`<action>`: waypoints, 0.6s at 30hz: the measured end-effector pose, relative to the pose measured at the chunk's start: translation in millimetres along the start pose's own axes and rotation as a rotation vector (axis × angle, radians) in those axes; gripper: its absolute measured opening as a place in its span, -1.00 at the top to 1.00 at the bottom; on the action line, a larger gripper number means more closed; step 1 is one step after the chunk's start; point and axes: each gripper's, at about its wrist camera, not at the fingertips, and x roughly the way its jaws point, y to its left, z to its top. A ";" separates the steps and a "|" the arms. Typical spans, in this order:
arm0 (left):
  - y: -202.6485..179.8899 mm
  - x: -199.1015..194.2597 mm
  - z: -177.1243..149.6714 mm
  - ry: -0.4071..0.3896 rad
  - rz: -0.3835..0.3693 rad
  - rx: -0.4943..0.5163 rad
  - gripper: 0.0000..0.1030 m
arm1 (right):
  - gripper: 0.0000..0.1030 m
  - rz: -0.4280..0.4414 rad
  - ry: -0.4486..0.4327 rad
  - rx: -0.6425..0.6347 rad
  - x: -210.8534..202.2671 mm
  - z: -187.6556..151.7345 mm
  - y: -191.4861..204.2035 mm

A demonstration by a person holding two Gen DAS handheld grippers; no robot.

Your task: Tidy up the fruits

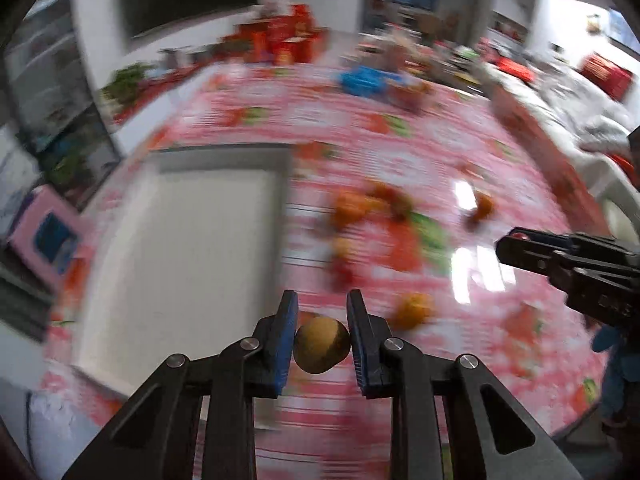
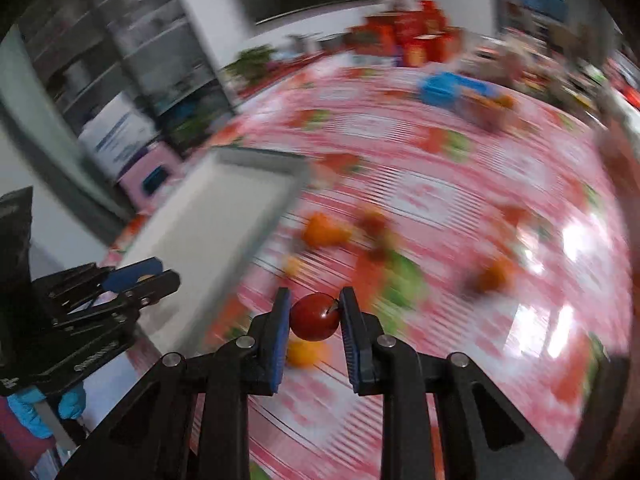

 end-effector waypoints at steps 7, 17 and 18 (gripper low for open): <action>92.1 34.5 2.1 0.105 0.179 -0.113 0.48 | 0.48 0.063 0.138 -0.090 91.3 48.6 77.9; 111.5 66.5 -9.9 0.118 0.202 -0.124 -0.40 | -0.58 -0.023 0.211 -0.178 124.4 53.0 107.7; 112.2 65.2 -10.8 0.097 0.196 -0.127 -0.69 | -0.59 -0.038 0.208 -0.187 123.6 53.9 109.4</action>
